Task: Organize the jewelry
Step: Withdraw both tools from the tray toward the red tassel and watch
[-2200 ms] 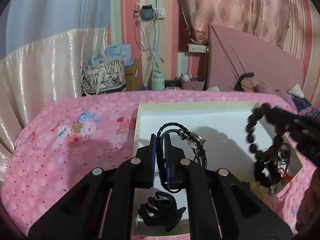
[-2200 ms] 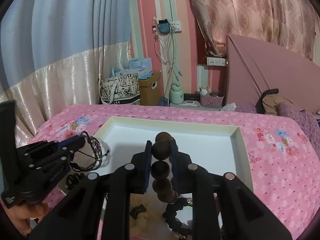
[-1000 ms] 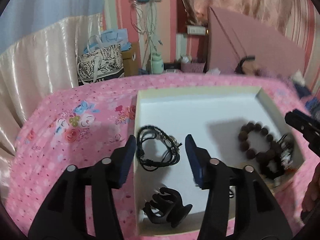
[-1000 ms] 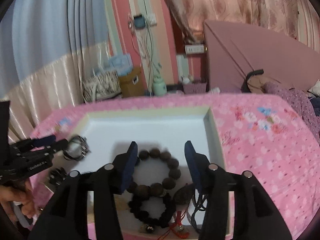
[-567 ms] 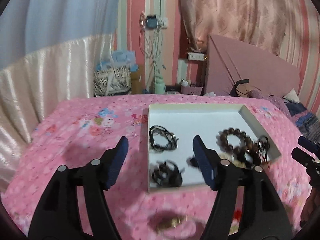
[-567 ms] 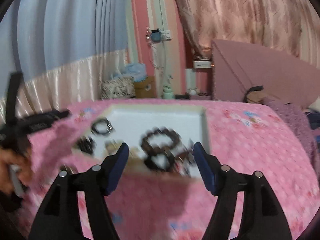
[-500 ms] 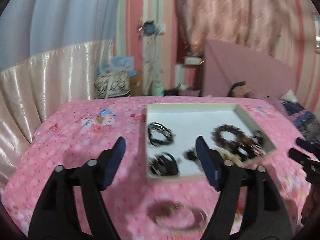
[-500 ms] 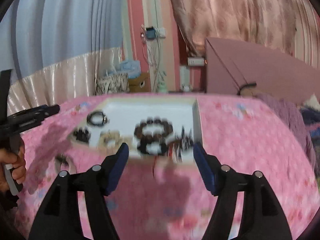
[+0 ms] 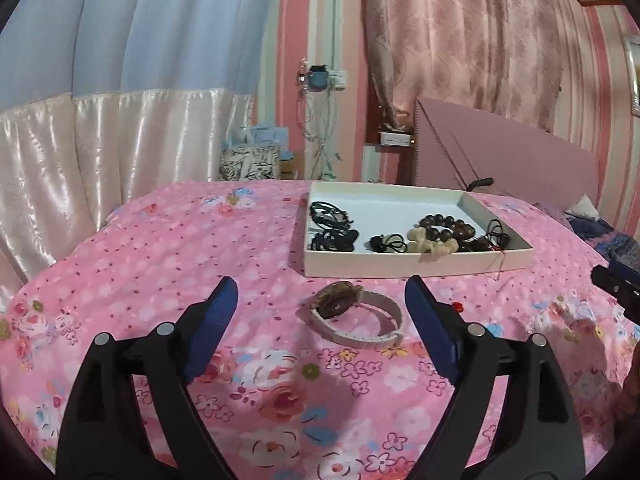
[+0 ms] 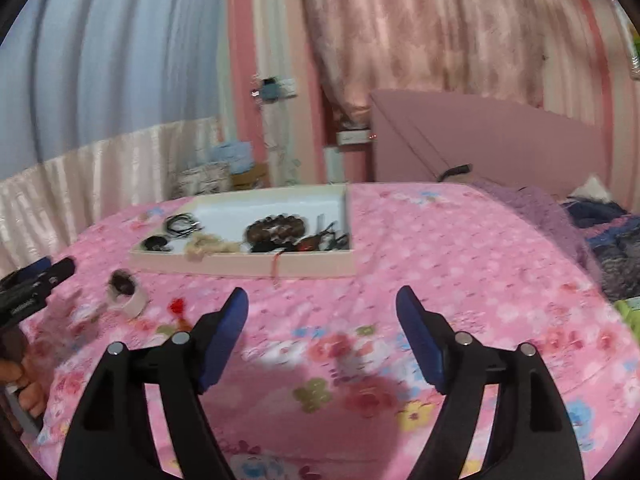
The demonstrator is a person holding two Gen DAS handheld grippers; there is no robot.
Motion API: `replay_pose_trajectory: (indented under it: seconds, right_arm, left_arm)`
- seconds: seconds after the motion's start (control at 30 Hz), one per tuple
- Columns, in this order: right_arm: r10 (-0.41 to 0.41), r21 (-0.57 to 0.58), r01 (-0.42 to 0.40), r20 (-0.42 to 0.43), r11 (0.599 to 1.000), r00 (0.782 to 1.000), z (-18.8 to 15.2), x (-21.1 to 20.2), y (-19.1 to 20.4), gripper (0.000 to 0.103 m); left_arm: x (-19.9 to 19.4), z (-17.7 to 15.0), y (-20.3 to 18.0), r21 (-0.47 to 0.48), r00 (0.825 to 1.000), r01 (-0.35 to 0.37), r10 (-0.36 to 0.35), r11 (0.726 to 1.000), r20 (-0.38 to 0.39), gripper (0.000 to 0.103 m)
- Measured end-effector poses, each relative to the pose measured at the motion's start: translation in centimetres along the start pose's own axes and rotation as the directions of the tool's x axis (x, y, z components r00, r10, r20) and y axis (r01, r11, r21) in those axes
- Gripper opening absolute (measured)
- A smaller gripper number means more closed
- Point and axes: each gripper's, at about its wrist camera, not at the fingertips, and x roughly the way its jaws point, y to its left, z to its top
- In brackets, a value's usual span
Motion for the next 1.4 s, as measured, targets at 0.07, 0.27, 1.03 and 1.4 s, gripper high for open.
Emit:
replay_pose_trajectory:
  seconds: [0.07, 0.27, 1.03, 1.4]
  right_arm:
    - [-0.019, -0.018, 0.019, 0.021, 1.000, 1.000, -0.1, -0.3, 0.5, 0.082]
    - [-0.077, -0.080, 0.076, -0.017, 0.994, 0.997, -0.2, 0.5, 1.8, 0.087]
    - [-0.133, 0.015, 0.135, -0.081, 0.991, 0.988, 0.0, 1.5, -0.3, 0.091]
    - [-0.134, 0.022, 0.136, -0.069, 0.990, 0.989, 0.0, 1.6, -0.3, 0.091]
  left_arm:
    - [-0.2, 0.0, 0.0, 0.001, 1.000, -0.023, 0.023, 1.000, 0.010, 0.089]
    - [-0.1, 0.0, -0.6, 0.036, 0.998, -0.065, 0.065, 0.997, 0.009, 0.100]
    - [-0.7, 0.0, 0.1, 0.002, 0.997, -0.067, 0.067, 0.998, 0.036, 0.100]
    - [-0.5, 0.0, 0.4, -0.029, 0.997, -0.065, 0.066, 0.997, 0.032, 0.100]
